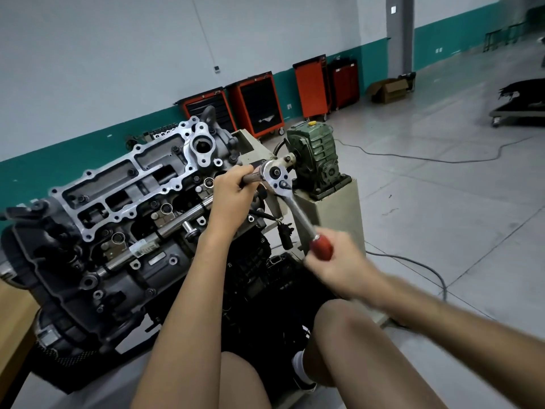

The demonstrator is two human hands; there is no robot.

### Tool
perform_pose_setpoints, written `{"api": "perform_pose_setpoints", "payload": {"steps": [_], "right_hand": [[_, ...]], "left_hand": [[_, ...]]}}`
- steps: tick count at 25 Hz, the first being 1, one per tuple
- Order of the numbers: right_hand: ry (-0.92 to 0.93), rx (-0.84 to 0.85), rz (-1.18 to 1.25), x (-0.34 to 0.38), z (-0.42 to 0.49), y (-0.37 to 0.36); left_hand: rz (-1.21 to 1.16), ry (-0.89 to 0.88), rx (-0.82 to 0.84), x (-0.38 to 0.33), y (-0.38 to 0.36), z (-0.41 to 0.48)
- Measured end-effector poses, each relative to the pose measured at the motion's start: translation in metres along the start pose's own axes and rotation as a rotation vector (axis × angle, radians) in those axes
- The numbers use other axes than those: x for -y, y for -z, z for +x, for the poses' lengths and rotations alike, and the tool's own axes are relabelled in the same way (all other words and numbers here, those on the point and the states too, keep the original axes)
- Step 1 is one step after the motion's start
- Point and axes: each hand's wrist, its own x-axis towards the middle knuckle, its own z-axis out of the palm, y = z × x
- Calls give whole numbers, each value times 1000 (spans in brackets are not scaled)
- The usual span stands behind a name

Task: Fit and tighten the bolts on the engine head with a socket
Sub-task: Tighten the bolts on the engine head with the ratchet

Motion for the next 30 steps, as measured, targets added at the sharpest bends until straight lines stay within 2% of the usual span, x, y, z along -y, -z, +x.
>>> {"api": "perform_pose_setpoints", "payload": {"steps": [2,4,6,8,12,14,16,18,23,25,27,30], "right_hand": [[147,77,-334,3,33,49],[317,34,-627,12,65,81],[359,-21,-688,15,72,85],[225,-54,-513,8,50,59],[-64,-210,149,20,-16,-50],[-177,-216,507,44,-26,-107],[-225,-192,650,59,-29,-127],[-196,-135,501,46,-27,-101],[111,45,-307,4,18,35],[249,29,-557,8,51,72],[352,-33,-641,12,65,81],[225,-124,-455,6,37,46]], "left_hand": [[-5,3,-1,0,0,0],[-29,15,2,0,3,-1],[-47,18,2,1,5,-3],[-50,17,-25,2,3,-5],[-34,32,-54,7,-1,-3],[-38,51,-44,9,-1,-3],[-34,48,-39,10,1,-3],[-27,49,-17,10,1,-2],[-52,-6,-8,3,0,-1],[-53,13,-3,2,-1,0],[-64,23,-12,4,0,0],[-61,18,-38,6,0,-3]]}}
